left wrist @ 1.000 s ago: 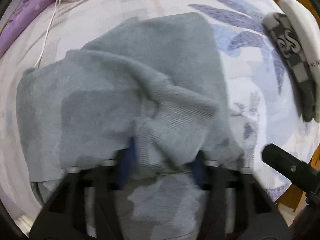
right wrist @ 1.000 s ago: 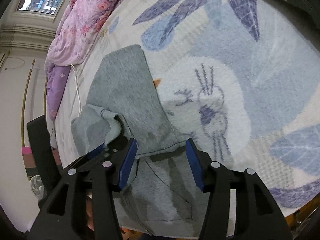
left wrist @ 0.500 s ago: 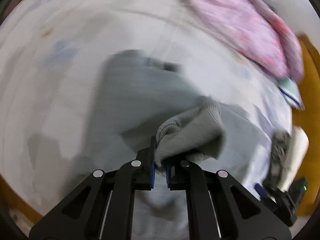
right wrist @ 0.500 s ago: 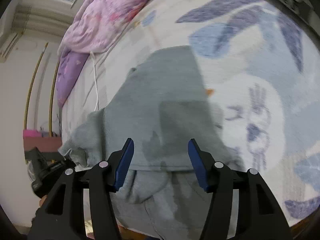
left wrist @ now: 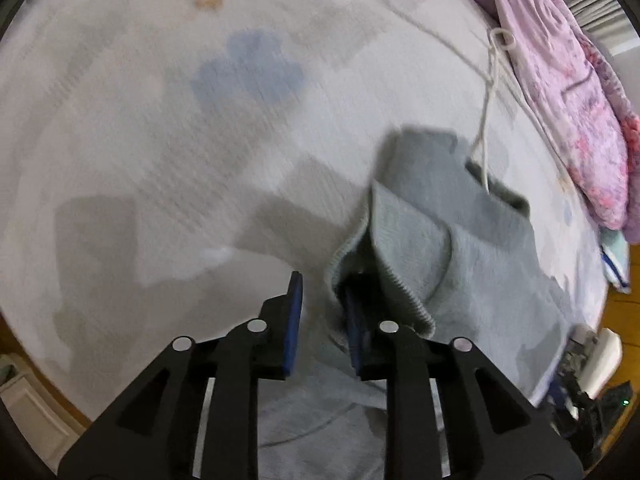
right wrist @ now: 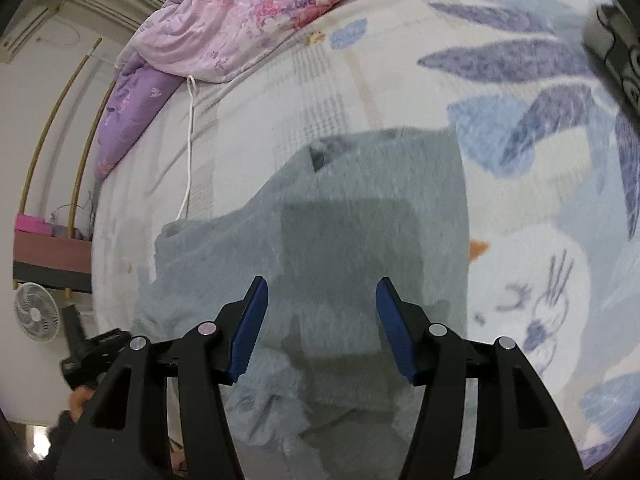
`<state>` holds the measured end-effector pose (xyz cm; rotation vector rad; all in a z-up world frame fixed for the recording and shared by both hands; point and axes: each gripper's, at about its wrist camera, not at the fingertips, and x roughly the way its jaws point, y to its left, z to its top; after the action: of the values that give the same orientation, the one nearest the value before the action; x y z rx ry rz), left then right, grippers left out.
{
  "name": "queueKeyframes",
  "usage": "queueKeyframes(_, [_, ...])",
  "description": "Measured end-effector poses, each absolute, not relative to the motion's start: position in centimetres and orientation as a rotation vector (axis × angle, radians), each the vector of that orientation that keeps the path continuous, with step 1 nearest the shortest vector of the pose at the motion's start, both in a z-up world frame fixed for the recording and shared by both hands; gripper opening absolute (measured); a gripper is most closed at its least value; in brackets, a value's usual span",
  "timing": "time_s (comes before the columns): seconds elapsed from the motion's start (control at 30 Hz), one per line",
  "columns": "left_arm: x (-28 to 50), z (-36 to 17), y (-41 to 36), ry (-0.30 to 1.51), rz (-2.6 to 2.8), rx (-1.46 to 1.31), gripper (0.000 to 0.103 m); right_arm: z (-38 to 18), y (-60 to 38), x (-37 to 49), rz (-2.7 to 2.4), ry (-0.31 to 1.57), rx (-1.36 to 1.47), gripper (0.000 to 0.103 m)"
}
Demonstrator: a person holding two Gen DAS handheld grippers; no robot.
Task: Fold large clothes
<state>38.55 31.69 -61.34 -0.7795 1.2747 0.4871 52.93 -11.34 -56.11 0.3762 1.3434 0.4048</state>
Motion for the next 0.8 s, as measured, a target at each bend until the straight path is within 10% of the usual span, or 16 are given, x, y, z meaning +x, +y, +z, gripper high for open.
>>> queueKeyframes(0.33, [41.0, -57.8, 28.8, 1.214, 0.321, -0.762, 0.028, -56.9, -11.4, 55.8, 0.371, 1.354, 0.298, 0.028])
queueKeyframes(0.8, [45.2, -64.6, 26.1, 1.462, 0.350, -0.636, 0.033, -63.7, -12.2, 59.4, 0.254, 1.575, 0.264, 0.031])
